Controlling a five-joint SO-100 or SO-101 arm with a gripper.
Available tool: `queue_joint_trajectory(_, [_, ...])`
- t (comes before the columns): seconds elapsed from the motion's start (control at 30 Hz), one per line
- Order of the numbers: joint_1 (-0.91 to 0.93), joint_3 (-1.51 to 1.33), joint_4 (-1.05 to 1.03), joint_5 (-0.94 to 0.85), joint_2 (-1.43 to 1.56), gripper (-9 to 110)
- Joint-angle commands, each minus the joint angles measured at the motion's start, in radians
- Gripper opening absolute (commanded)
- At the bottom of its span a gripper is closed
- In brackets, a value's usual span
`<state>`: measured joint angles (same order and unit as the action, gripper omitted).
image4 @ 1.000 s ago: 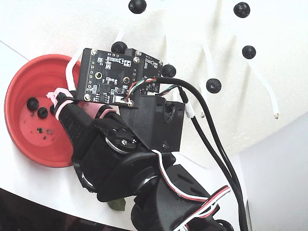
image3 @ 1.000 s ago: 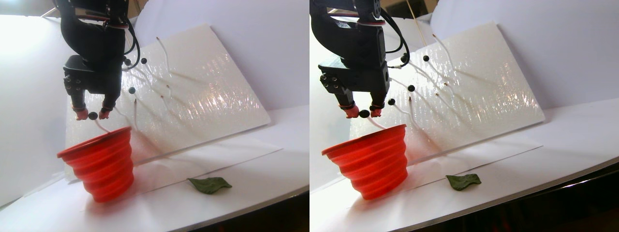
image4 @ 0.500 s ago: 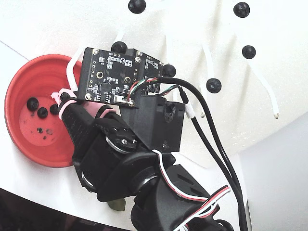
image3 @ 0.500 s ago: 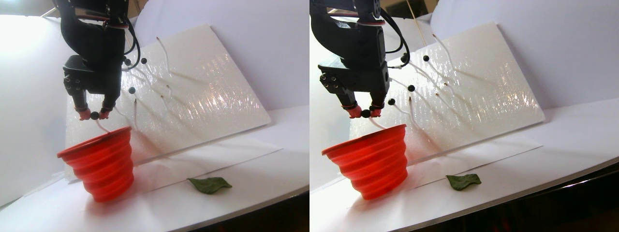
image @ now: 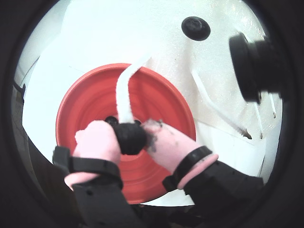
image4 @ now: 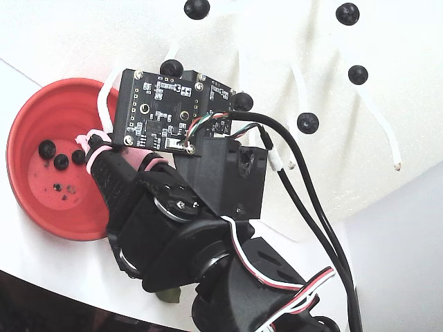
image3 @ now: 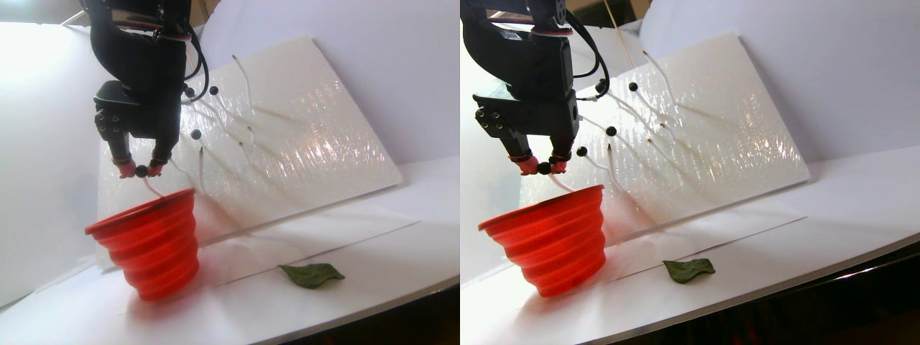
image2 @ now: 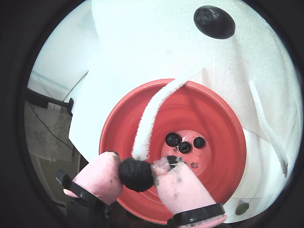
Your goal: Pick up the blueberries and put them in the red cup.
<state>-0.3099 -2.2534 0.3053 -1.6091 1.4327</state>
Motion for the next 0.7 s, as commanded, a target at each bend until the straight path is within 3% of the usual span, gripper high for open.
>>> queue_joint_trajectory(0.0, [-0.063, 0.015, -0.009, -0.003, 0.132, 11])
queue_joint_trajectory(0.67, [-0.057, -0.071, -0.117, -0.011, 0.279, 11])
